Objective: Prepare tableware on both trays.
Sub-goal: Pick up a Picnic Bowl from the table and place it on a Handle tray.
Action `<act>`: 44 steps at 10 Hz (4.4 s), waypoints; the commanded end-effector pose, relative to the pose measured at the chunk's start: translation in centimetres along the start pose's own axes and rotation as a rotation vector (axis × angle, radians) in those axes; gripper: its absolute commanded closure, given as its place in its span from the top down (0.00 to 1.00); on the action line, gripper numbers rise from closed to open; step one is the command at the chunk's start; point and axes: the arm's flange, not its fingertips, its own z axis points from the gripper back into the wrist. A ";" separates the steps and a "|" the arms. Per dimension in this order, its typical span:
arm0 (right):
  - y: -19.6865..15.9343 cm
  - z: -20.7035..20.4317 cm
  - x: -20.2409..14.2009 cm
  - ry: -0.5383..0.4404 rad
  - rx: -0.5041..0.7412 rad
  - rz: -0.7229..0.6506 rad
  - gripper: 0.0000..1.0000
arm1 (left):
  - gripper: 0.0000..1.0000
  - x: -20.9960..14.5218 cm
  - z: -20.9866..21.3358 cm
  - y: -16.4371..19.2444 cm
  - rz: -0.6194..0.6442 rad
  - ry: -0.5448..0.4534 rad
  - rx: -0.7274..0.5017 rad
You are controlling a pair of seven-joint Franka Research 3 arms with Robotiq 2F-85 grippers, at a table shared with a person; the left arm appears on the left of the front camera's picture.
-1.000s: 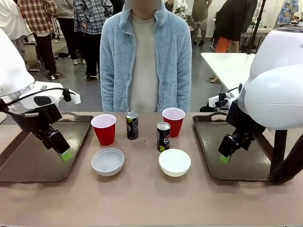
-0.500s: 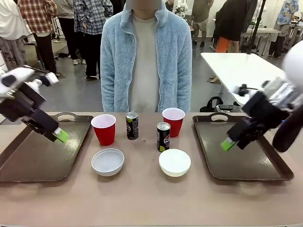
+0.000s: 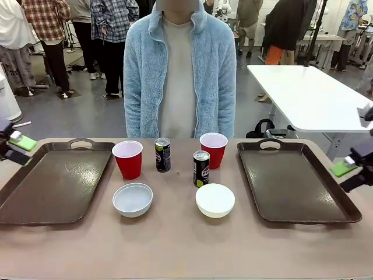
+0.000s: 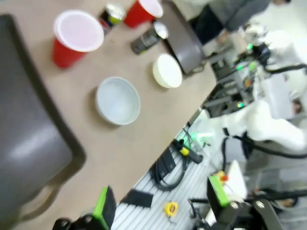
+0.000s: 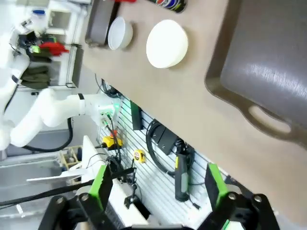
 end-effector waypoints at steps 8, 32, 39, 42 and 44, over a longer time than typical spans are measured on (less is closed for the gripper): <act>-4.1 2.5 -2.8 -0.106 0.035 -0.117 1.00 | 1.00 -6.8 7.3 7.1 0.269 -0.154 0.006; 14.9 -8.7 8.3 0.091 -0.584 -0.215 1.00 | 1.00 -6.3 7.3 6.8 0.273 -0.175 0.001; 16.9 -20.2 10.5 0.164 -0.776 -0.177 1.00 | 1.00 -6.3 7.3 6.8 0.273 -0.175 0.001; 16.9 -20.2 10.5 0.164 -0.776 -0.177 1.00 | 1.00 -6.3 7.3 6.8 0.273 -0.175 0.001; 15.6 -22.0 12.0 0.071 -0.776 -0.225 1.00 | 1.00 -6.3 7.3 6.8 0.273 -0.175 0.001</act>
